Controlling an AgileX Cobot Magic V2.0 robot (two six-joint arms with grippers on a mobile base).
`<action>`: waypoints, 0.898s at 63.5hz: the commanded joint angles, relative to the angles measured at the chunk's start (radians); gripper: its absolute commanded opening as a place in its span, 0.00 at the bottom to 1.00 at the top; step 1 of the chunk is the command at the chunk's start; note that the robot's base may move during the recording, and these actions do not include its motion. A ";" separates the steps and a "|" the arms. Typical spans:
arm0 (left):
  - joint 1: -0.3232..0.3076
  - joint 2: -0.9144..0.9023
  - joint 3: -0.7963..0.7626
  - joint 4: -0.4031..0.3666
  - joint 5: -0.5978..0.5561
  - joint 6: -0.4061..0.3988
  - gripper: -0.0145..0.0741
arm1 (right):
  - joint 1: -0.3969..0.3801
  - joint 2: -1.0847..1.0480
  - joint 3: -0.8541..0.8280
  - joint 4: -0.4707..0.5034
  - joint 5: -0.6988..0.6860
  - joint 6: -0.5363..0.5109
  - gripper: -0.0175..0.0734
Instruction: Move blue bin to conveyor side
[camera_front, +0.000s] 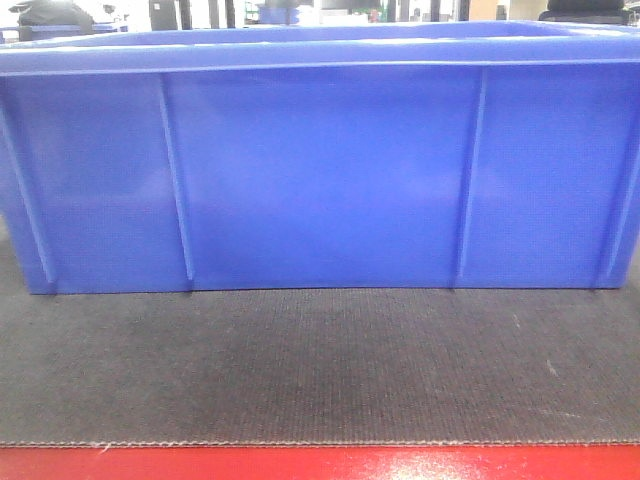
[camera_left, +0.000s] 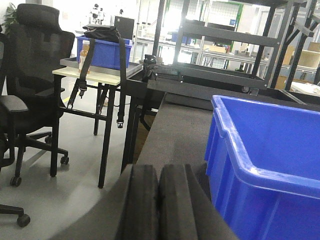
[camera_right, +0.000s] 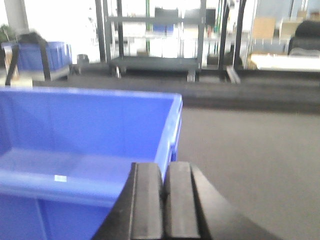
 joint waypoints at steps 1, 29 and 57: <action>-0.023 -0.005 0.000 -0.001 -0.022 -0.001 0.14 | 0.002 -0.007 0.000 -0.015 -0.076 -0.009 0.10; -0.080 -0.005 0.000 0.024 -0.022 -0.001 0.14 | 0.002 -0.007 0.000 0.021 -0.204 -0.009 0.10; -0.080 -0.005 0.000 0.024 -0.022 -0.001 0.14 | 0.002 -0.007 0.000 0.021 -0.149 -0.009 0.10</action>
